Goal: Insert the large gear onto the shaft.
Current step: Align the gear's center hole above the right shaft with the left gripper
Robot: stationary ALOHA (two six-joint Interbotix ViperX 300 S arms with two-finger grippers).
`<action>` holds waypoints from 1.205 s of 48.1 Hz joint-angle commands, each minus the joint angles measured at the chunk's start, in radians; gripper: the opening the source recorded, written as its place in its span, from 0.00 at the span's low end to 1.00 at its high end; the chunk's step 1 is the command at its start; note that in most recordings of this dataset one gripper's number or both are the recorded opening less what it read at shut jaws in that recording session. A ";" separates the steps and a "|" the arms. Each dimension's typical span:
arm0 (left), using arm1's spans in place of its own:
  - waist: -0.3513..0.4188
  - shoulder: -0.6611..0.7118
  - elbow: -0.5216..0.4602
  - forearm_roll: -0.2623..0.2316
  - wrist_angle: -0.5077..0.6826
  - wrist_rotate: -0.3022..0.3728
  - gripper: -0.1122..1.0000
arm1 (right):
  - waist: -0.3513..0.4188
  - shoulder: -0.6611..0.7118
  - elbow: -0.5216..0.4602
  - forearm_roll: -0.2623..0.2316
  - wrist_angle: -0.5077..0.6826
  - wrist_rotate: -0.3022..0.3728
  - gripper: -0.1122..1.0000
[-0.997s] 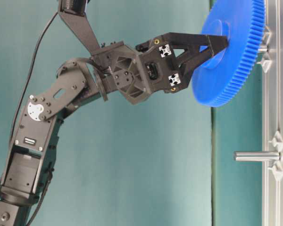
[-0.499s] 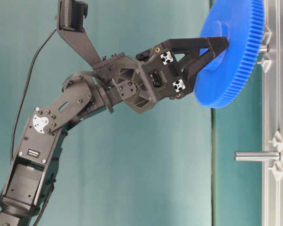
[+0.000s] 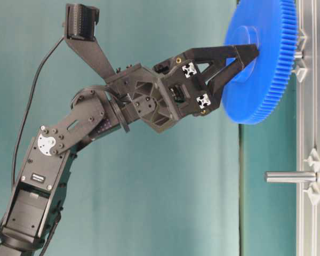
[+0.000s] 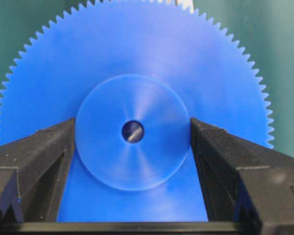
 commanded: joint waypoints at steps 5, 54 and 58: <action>-0.018 -0.011 0.014 -0.002 0.005 -0.023 0.80 | -0.002 0.006 -0.014 0.000 -0.008 0.009 0.22; -0.071 -0.015 0.069 -0.002 -0.084 -0.110 0.86 | -0.002 0.006 -0.018 0.000 -0.008 0.011 0.22; -0.071 -0.018 0.072 0.000 -0.094 -0.121 0.86 | -0.002 0.006 -0.018 0.002 -0.008 0.011 0.22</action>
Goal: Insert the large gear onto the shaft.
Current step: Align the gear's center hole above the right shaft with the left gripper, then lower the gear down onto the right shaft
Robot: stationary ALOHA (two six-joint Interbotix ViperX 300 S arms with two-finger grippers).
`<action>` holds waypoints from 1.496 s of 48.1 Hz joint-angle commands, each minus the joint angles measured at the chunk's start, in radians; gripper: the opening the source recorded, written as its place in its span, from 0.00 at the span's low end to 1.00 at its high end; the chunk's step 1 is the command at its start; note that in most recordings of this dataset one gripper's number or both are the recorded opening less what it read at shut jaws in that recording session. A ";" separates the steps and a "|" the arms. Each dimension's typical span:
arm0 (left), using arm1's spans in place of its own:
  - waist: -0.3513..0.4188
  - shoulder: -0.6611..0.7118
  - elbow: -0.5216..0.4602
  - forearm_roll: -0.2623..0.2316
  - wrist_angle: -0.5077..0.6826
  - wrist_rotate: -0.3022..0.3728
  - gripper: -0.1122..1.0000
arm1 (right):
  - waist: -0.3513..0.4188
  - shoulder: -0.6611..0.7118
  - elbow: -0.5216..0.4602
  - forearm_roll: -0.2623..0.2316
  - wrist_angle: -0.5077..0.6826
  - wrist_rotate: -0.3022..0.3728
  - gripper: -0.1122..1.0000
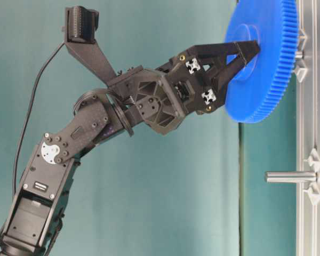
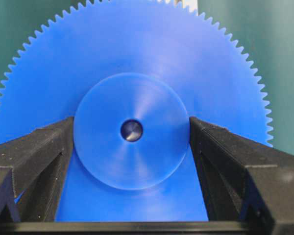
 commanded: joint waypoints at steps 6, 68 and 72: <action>-0.041 -0.005 0.015 -0.006 -0.005 -0.011 0.86 | -0.003 0.006 -0.018 0.002 -0.008 0.009 0.22; 0.025 0.009 -0.097 -0.006 0.166 0.117 0.94 | -0.003 0.002 -0.021 -0.003 -0.008 0.061 0.22; 0.026 0.020 -0.120 -0.006 0.166 0.123 0.94 | -0.003 0.000 -0.021 -0.003 -0.008 0.061 0.22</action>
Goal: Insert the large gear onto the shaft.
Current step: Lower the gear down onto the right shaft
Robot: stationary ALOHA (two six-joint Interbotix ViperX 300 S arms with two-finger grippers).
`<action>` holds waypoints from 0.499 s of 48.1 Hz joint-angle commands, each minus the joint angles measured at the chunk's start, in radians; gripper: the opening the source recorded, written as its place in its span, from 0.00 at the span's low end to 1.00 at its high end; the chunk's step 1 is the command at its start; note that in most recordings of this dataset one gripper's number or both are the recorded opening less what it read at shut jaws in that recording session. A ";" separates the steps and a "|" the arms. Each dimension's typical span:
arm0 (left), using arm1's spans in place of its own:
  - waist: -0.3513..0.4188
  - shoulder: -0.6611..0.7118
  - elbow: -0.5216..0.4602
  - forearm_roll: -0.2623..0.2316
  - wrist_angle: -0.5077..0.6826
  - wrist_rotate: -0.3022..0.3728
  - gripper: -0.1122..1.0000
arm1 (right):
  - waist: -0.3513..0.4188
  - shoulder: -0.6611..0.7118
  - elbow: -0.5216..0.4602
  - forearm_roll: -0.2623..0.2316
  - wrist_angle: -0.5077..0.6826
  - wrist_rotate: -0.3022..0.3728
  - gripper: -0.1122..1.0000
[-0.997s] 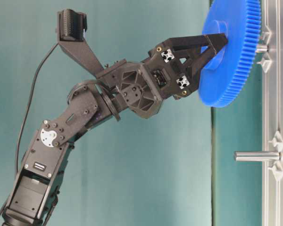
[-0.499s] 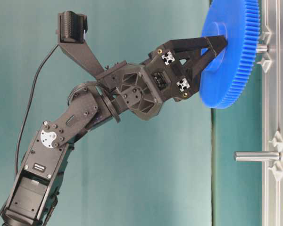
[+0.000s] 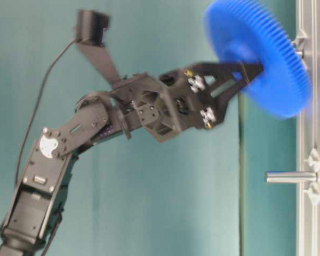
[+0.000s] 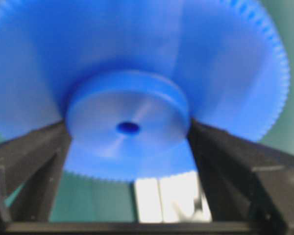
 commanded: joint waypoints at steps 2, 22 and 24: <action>-0.002 0.000 -0.051 -0.003 0.002 0.008 0.94 | -0.002 0.006 -0.020 -0.002 -0.008 0.008 0.22; -0.003 0.061 -0.195 -0.003 0.052 0.040 0.94 | -0.002 0.006 -0.018 -0.002 -0.009 0.008 0.22; -0.003 0.064 -0.207 -0.003 0.066 0.041 0.94 | -0.002 0.006 -0.018 -0.002 -0.009 0.008 0.22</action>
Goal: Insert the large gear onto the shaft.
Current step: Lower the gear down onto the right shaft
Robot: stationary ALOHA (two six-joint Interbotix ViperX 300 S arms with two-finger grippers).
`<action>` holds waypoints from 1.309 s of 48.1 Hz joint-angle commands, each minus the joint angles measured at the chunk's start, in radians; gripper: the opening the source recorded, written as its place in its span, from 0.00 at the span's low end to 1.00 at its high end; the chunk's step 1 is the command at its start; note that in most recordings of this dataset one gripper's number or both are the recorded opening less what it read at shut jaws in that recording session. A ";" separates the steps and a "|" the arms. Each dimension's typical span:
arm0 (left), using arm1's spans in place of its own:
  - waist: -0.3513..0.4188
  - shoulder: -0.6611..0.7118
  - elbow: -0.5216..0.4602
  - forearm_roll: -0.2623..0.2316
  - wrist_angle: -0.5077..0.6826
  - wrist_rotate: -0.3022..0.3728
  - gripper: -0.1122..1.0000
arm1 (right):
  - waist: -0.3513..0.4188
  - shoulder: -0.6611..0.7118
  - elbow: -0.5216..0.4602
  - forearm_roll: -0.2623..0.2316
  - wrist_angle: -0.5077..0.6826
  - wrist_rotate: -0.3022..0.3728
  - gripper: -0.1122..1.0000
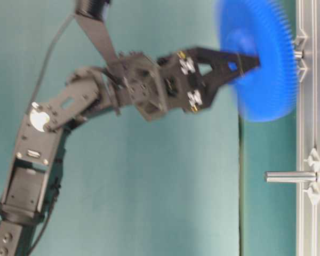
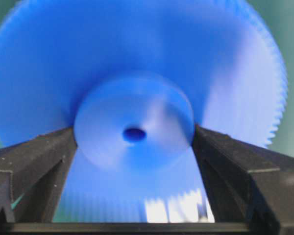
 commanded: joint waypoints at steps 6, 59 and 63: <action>0.003 0.002 -0.069 0.002 0.037 0.005 0.94 | -0.003 0.008 -0.017 -0.003 -0.009 0.008 0.22; 0.011 0.012 -0.110 0.002 0.137 -0.002 0.94 | -0.003 0.008 -0.015 -0.003 -0.011 0.009 0.22; 0.011 0.012 -0.107 0.002 0.140 -0.006 0.94 | -0.003 0.008 -0.015 -0.003 -0.011 0.009 0.22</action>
